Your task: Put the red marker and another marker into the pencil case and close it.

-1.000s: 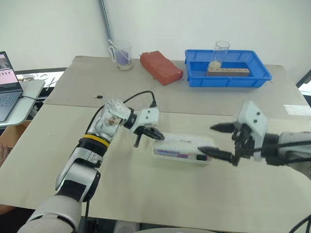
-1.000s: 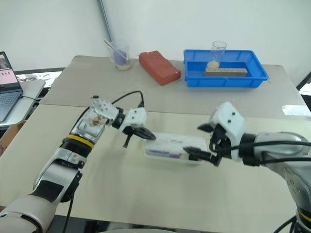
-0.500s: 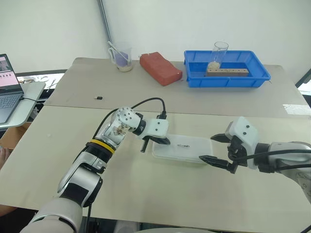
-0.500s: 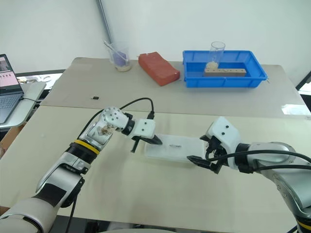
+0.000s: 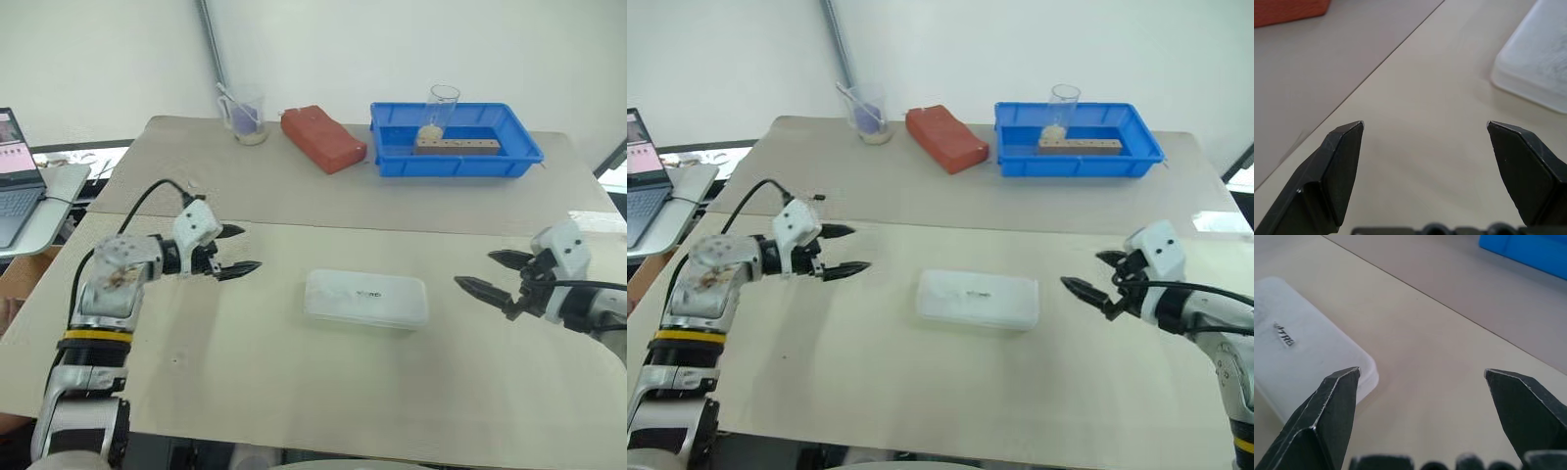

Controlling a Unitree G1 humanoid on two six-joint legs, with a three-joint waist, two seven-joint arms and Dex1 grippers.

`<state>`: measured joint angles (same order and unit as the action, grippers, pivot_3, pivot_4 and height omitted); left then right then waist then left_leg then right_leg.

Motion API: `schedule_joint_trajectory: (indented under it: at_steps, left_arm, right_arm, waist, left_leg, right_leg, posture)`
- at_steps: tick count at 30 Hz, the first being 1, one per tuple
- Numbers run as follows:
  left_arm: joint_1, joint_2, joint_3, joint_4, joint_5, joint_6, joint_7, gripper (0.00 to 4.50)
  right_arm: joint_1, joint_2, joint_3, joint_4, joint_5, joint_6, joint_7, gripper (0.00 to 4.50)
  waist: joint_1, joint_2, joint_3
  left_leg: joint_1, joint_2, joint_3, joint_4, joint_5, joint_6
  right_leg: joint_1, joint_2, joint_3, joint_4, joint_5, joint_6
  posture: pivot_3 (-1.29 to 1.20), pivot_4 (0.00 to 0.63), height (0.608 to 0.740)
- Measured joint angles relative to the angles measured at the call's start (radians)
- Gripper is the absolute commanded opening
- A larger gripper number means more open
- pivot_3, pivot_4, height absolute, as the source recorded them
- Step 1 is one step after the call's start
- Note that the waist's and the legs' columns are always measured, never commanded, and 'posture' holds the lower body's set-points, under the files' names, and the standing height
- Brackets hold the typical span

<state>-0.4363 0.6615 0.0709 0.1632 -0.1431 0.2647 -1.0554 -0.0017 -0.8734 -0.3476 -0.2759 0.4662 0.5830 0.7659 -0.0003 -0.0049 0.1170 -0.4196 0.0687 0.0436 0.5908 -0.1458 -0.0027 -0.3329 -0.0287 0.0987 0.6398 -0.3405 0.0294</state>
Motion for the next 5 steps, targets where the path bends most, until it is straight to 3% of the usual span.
schedule_joint_trajectory:
  at_steps: [5]
  left_arm:
    - [0.052,0.001,0.048,-0.055,-0.002,0.004,0.123,4.38]
  right_arm:
    - [-0.062,0.092,0.014,0.153,-0.096,-0.130,-0.091,4.50]
  waist:
    - [0.003,0.000,-0.001]
  left_leg:
    - [0.000,-0.001,0.002,-0.001,0.000,0.000]
  right_leg:
    - [0.001,-0.002,0.001,0.000,0.000,0.000]
  posture:
    - [0.00,0.150,0.740]
